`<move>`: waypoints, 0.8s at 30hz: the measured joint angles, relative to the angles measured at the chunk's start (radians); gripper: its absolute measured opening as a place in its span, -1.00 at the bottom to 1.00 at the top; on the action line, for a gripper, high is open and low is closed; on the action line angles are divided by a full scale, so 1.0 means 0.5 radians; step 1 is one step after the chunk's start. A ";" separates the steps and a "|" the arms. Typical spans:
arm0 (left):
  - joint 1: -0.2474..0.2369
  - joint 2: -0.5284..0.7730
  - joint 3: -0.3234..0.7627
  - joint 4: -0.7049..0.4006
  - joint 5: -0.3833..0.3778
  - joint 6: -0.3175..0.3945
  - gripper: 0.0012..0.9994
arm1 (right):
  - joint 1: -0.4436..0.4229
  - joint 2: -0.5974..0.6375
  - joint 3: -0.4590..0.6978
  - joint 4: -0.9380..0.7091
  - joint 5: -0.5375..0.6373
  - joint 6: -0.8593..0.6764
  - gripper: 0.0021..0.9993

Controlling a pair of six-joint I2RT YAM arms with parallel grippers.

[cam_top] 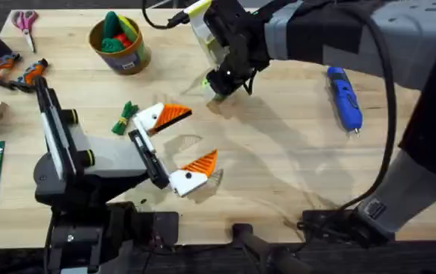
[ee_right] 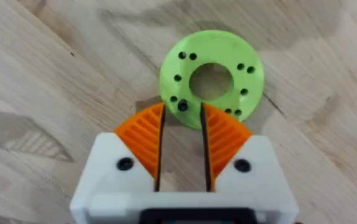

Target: Pick up the gripper from the table and insert it into the empty holder that is missing its gripper. Then pick up a screw, insert it into the mounting hole, and use the screwdriver to tighten it. Finally, clean up the table by picking up the vegetable and placing it into the bucket.

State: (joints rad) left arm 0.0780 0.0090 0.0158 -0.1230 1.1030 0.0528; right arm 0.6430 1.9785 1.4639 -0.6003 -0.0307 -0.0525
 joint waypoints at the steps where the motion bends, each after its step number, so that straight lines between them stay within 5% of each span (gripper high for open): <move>1: 0.000 0.000 0.000 0.000 0.000 0.000 0.97 | 0.000 0.000 0.000 0.000 0.000 0.000 -0.29; 24: 0.000 0.000 0.000 0.000 0.000 0.000 0.97 | 0.040 0.003 0.063 0.046 0.008 -0.001 -0.18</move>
State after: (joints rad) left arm 0.0780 0.0090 0.0158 -0.1230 1.1030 0.0528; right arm 0.6628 1.9800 1.4956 -0.5774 -0.0265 -0.0528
